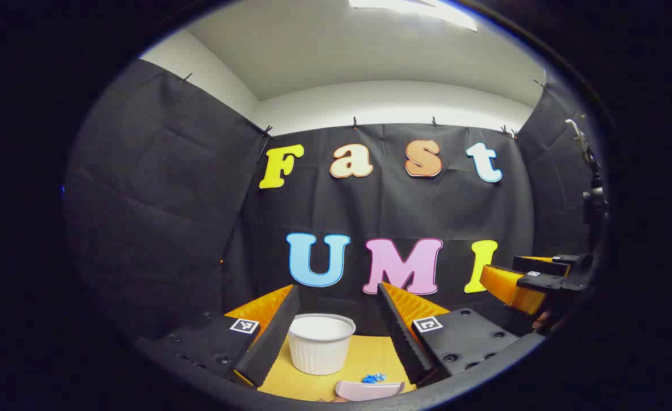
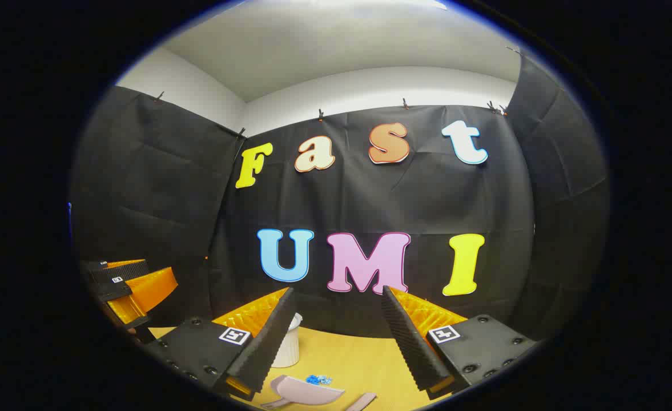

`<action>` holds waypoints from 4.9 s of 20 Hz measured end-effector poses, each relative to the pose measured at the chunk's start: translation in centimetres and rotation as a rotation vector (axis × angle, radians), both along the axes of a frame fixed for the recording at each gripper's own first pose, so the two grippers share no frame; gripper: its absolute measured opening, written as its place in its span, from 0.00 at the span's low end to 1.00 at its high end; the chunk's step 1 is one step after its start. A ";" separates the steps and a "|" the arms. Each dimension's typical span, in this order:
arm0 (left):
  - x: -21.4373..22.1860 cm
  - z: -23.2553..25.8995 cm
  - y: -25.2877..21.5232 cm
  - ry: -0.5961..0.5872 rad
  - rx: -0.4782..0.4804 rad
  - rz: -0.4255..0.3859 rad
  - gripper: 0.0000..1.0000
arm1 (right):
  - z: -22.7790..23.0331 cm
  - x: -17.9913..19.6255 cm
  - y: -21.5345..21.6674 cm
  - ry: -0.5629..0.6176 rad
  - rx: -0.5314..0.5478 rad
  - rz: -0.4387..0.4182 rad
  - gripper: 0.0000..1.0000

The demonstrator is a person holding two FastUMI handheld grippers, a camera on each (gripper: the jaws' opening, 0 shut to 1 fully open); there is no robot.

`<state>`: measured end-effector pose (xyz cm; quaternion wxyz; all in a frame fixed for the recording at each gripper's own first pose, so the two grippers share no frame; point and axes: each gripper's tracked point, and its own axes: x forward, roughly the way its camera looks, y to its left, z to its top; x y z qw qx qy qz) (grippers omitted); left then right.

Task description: Pick up the small broom and dustpan from the desktop, sweep the trash into the dustpan with the broom, and then empty the trash into the garbage bin.

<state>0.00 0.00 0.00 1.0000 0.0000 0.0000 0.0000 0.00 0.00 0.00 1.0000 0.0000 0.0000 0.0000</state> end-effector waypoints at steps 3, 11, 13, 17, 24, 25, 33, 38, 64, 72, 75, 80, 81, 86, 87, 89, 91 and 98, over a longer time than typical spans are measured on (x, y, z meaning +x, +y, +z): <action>0.2 0.2 0.4 -0.006 0.005 -0.002 0.80 | 0.1 0.3 0.3 -0.008 -0.003 -0.005 0.97; 0.0 0.0 2.1 -0.009 -0.012 0.012 0.80 | 0.3 0.2 1.8 -0.009 -0.021 0.005 0.97; -0.2 0.2 2.5 -0.007 -0.013 0.016 0.80 | 0.2 0.1 2.2 -0.007 -0.021 0.008 0.97; -0.8 0.2 2.9 -0.014 0.005 0.016 0.80 | 0.4 -0.3 2.9 -0.013 -0.025 0.012 0.97; -1.3 0.0 3.0 -0.002 0.011 0.000 0.80 | 0.6 -0.9 3.3 -0.014 -0.024 -0.004 0.97; -1.3 0.1 3.2 -0.001 0.012 0.006 0.80 | 0.6 -0.8 3.4 -0.011 -0.020 -0.004 0.97; -1.6 -0.2 4.3 0.015 0.048 0.054 0.80 | -0.3 0.3 5.1 0.018 0.008 0.028 0.97; -2.4 0.4 4.6 -0.002 0.060 0.093 0.80 | -0.9 0.4 5.5 0.048 0.012 0.086 0.93; -4.8 0.8 2.1 0.033 0.048 0.114 0.80 | 0.8 -1.0 4.4 0.015 0.036 0.117 0.93; -4.6 0.5 2.2 0.041 0.045 0.109 0.80 | 0.8 -1.0 4.9 0.011 0.027 0.121 0.97; -4.5 0.7 2.3 0.036 0.047 0.106 0.80 | 0.9 -0.9 4.9 0.007 0.025 0.117 0.97; -4.6 0.7 2.3 0.035 0.051 0.101 0.80 | 1.0 -1.1 5.2 0.007 0.021 0.119 0.97; -4.6 0.7 2.3 0.035 0.049 0.100 0.80 | 1.1 -1.2 5.2 0.004 0.019 0.117 0.97; -4.7 0.7 2.0 0.037 0.047 0.093 0.80 | 1.1 -1.5 4.9 0.005 0.021 0.107 0.93; -4.7 0.7 2.0 0.037 0.050 0.091 0.80 | 1.2 -1.5 4.9 0.004 0.022 0.106 0.97; -4.7 0.9 1.8 0.032 0.052 0.084 0.80 | 1.3 -1.5 4.7 0.001 0.023 0.101 0.97; -4.6 0.9 1.6 0.030 0.054 0.078 0.80 | 1.4 -1.5 4.5 0.000 0.021 0.098 0.97; -4.4 0.7 1.4 0.036 0.047 0.069 0.80 | 1.3 -1.4 4.3 0.004 0.022 0.090 0.97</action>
